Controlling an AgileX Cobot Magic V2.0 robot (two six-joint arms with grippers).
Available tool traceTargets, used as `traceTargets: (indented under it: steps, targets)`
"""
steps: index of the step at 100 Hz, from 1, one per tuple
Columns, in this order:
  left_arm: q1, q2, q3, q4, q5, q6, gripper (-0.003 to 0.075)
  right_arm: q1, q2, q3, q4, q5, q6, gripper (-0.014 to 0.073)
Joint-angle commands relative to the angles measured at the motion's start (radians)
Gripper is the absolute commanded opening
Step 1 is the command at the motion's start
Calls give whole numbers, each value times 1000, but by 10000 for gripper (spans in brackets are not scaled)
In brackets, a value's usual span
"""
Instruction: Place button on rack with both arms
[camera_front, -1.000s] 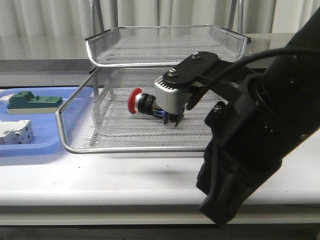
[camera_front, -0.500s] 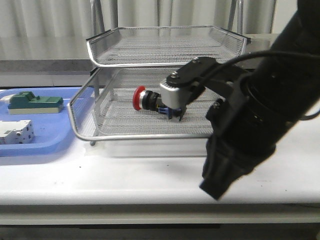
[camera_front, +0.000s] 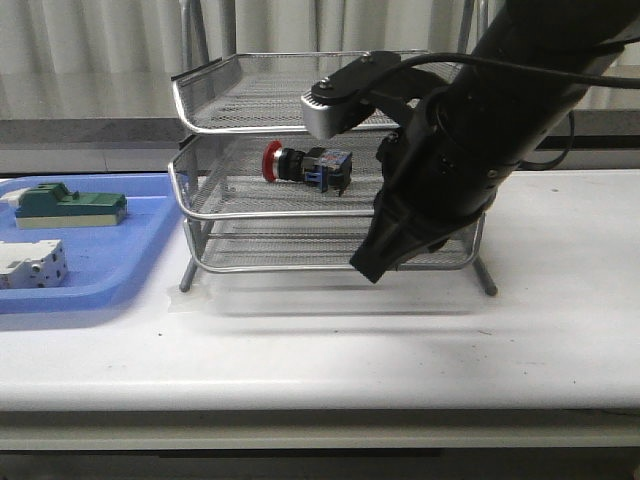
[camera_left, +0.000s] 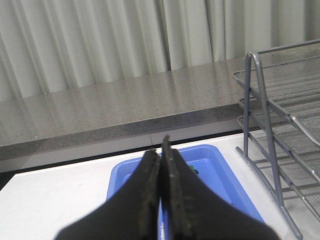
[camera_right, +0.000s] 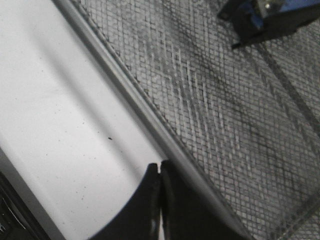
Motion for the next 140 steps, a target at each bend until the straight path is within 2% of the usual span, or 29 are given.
traceTargets:
  steps: [1, 16, 42, 60, 76, 107, 126, 140]
  targets:
    - [4, 3, -28, -6, -78, -7, -20, -13, -41, -41, -16, -36, 3, -71]
    - [4, 3, -28, -6, -78, -7, -20, -10, -45, -41, 7, 47, 3, -71]
    - [4, 3, -28, -6, -78, -7, -20, -8, -132, -41, 131, 186, 5, -69]
    - [4, 3, -28, -6, -78, -7, -20, -33, -237, -41, 144, 285, 84, -69]
    - [4, 3, -28, -6, -78, -7, -20, -107, -325, -41, 141, 351, 125, -69]
    - [4, 3, -28, -6, -78, -7, -20, -316, -501, -28, 139, 402, 148, -69]
    - [4, 3, -28, -6, -78, -7, -20, -402, -645, 64, 139, 384, 179, -69]
    - [4, 3, -28, -6, -78, -7, -20, -420, -771, 162, 139, 376, 181, -69]
